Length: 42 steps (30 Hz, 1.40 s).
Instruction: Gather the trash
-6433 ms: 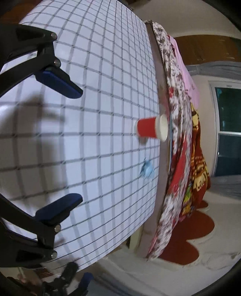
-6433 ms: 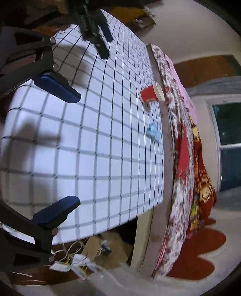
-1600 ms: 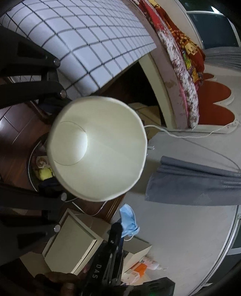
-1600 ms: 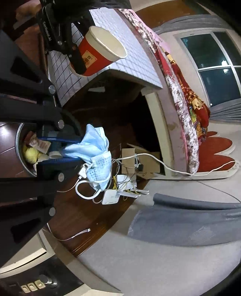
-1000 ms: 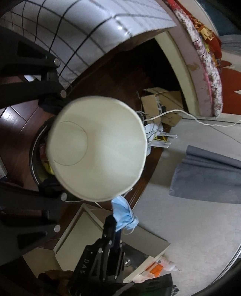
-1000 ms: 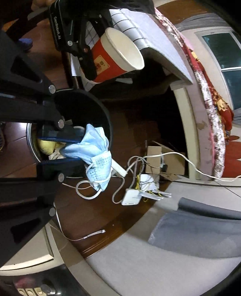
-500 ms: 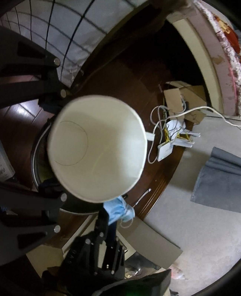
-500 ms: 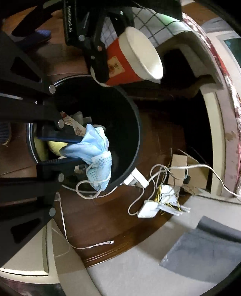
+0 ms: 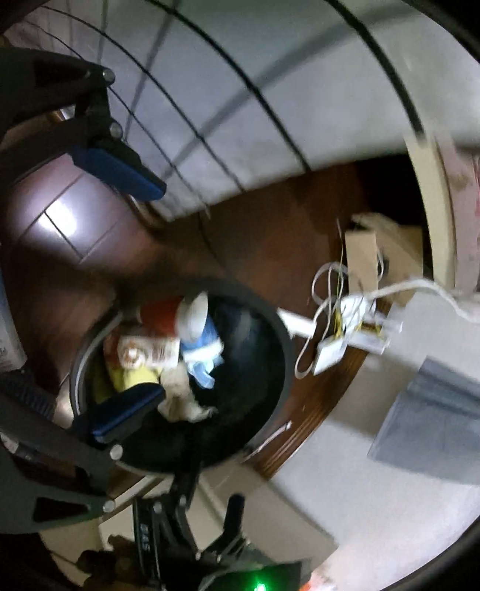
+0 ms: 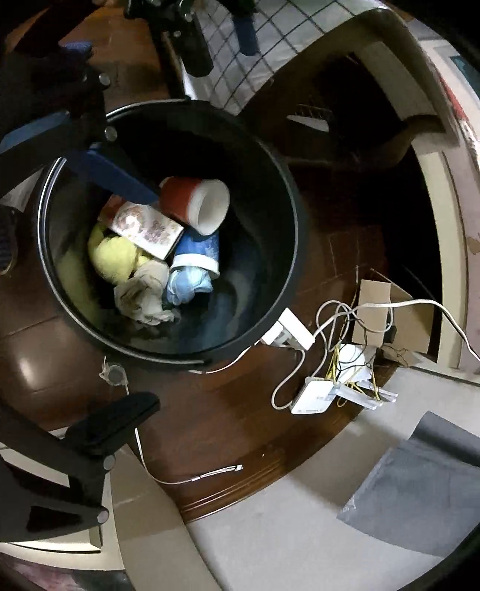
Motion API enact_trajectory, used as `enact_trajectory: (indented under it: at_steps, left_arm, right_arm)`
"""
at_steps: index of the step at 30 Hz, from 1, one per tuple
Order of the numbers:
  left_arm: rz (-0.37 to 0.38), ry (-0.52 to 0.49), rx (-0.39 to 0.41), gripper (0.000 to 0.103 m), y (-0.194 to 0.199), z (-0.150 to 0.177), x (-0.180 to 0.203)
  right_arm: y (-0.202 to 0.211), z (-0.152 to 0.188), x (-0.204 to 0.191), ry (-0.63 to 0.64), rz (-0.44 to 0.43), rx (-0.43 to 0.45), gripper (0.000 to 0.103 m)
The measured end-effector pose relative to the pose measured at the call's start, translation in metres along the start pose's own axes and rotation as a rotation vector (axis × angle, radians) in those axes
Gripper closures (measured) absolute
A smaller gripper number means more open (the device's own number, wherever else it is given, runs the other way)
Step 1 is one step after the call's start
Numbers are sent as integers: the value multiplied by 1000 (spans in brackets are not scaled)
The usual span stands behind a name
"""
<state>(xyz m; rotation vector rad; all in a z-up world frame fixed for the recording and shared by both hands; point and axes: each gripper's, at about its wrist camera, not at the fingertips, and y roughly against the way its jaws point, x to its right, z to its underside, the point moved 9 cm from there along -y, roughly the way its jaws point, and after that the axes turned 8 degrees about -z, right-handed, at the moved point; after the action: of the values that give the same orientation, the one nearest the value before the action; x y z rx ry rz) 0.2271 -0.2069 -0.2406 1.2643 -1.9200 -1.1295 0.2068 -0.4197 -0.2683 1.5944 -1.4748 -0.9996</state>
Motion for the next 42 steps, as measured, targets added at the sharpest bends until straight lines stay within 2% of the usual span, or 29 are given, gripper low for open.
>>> enact_trajectory:
  at_steps: [4, 11, 24, 35, 42]
  left_arm:
    - [-43, 1, 17, 3, 3, 4, -8]
    - [-77, 5, 48, 3, 24, 6, -20]
    - [-132, 41, 141, 3, 90, 8, -46]
    - [-202, 45, 215, 3, 145, 27, -65]
    - [-227, 63, 256, 3, 188, 40, -75]
  right_arm:
    - [4, -5, -10, 0, -8, 13, 1]
    - [19, -10, -32, 10, -25, 39, 1]
    - [61, -10, -88, 50, -63, 102, 1]
    - [121, 12, -120, -26, -56, 167, 1]
    - [174, 19, -145, -35, -11, 224, 1]
